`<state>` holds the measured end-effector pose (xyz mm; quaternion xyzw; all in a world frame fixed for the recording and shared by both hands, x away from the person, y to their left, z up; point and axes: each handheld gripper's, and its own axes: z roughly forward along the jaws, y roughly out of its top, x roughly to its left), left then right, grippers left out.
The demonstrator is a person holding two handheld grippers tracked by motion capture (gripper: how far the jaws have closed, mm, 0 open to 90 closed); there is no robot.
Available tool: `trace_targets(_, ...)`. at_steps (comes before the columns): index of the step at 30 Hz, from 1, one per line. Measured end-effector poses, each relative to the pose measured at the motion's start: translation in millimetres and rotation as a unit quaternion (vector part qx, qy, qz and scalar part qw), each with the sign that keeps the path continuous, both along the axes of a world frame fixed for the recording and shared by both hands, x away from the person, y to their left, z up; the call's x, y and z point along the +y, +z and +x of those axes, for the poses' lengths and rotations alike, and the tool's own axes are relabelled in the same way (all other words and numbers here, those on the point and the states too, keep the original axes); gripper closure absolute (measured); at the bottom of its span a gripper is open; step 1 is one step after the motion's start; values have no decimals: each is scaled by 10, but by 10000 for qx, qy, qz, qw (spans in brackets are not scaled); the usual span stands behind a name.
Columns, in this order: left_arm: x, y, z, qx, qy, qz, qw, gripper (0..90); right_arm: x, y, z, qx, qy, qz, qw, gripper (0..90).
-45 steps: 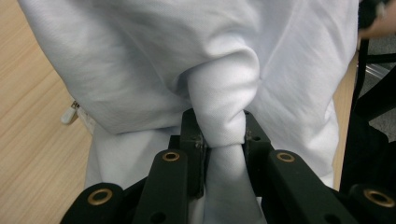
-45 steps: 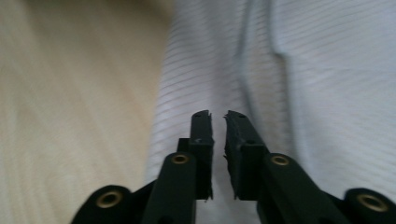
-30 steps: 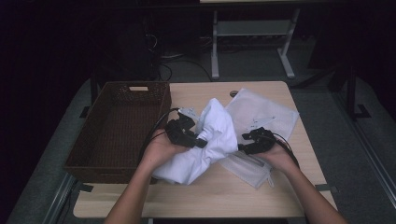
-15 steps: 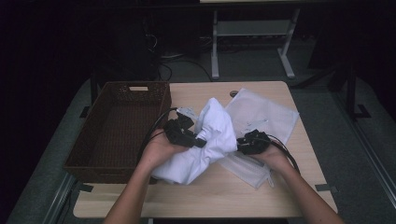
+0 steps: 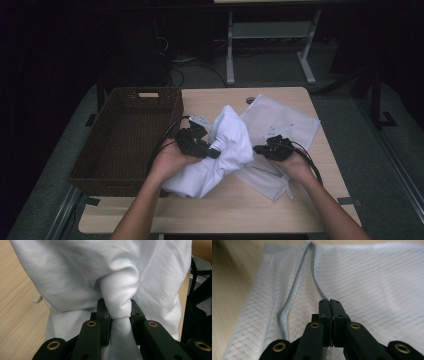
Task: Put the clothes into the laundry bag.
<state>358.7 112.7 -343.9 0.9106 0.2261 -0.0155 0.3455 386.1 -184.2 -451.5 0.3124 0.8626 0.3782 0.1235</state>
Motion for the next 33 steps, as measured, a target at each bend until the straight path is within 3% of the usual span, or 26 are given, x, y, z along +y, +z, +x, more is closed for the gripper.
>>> trace_targets(8,-61,-35,-24,47,-83,69,9999,758,-48,200,-16,-229,-125,139,9996,882)
trace_targets(15,-182,-111,-57,136,-317,197,9992,758,-108,304,1,-334,-224,235,9989,883)
trace_targets(25,-471,-278,-153,325,-879,446,9946,758,-151,407,-20,-461,-261,311,9981,886)
trace_targets(33,-617,-391,-209,422,-1069,592,9916,758,-188,495,-46,-593,-305,389,9970,889)
